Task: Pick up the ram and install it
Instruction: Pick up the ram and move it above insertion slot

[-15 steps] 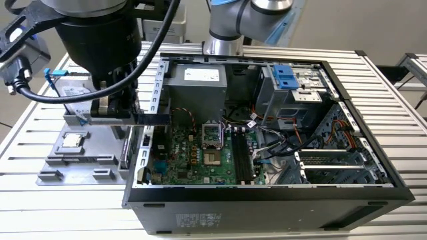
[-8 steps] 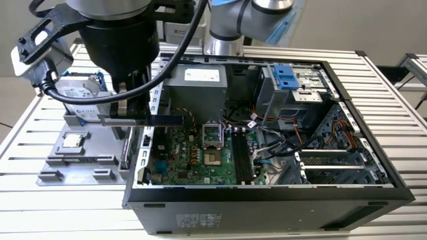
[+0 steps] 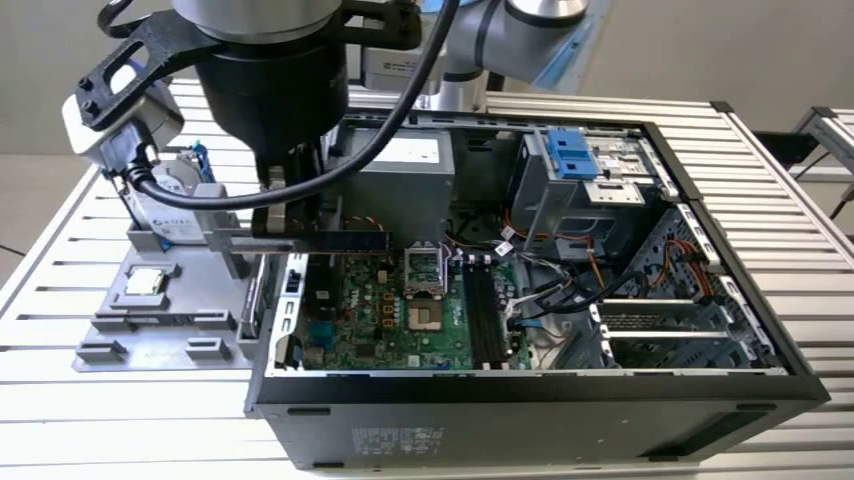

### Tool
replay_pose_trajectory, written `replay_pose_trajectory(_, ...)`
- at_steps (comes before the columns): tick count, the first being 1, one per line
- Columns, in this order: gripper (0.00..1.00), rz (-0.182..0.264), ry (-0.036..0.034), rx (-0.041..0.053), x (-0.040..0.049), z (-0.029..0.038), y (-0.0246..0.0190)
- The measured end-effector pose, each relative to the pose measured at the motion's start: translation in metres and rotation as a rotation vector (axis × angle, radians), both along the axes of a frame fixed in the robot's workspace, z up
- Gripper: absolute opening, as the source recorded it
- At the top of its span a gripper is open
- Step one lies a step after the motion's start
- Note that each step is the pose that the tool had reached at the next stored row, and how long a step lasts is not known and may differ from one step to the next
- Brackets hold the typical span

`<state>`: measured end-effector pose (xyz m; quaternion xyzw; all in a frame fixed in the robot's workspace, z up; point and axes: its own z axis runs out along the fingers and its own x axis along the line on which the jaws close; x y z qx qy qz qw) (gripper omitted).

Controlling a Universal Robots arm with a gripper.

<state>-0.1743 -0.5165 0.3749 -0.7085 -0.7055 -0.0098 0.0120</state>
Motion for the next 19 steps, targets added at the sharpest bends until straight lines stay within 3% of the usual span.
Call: replay_pose_trajectory(19, 0.0, 0.0, 0.0, 0.0, 0.0348, 0.0, 0.0026)
